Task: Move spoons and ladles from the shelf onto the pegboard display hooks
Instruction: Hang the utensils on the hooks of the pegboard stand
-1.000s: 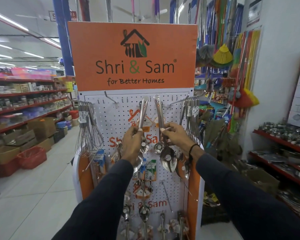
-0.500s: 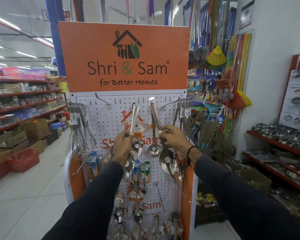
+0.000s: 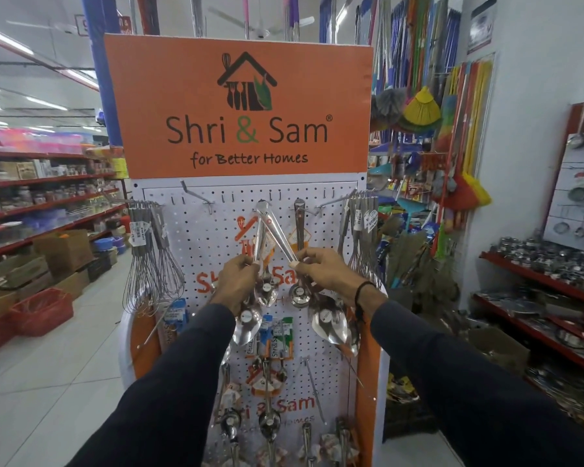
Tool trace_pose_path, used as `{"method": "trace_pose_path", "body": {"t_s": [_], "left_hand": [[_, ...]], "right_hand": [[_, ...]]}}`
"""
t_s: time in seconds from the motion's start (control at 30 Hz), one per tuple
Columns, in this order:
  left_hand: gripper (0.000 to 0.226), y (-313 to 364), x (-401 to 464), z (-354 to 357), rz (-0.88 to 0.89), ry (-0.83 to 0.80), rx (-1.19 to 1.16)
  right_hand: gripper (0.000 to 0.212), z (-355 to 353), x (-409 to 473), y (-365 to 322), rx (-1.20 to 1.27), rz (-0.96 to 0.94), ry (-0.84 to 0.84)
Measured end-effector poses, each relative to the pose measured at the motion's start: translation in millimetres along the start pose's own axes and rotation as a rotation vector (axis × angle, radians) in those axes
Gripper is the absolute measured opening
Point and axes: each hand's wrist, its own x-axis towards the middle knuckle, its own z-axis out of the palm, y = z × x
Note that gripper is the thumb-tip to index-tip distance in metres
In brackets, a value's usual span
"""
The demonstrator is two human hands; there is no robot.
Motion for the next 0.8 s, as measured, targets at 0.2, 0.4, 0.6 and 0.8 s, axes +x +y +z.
{"method": "trace_pose_path", "body": {"t_s": [0.2,0.4,0.6,0.8], "left_hand": [[0.017,-5,20,5,-0.014,0.022,0.001],[0.013,-16,41,7,-0.005,-0.015,-0.001],[0.016,-21,52,7,0.003,-0.027,-0.003],[0.010,-22,70,10,0.020,-0.023,0.083]], "right_hand": [[0.007,8,17,-1,0.070,-0.058,0.031],[0.009,6,33,14,0.142,-0.053,0.008],[0.008,9,43,27,0.124,-0.011,0.049],[0.008,27,72,22,-0.020,0.007,0.133]]}}
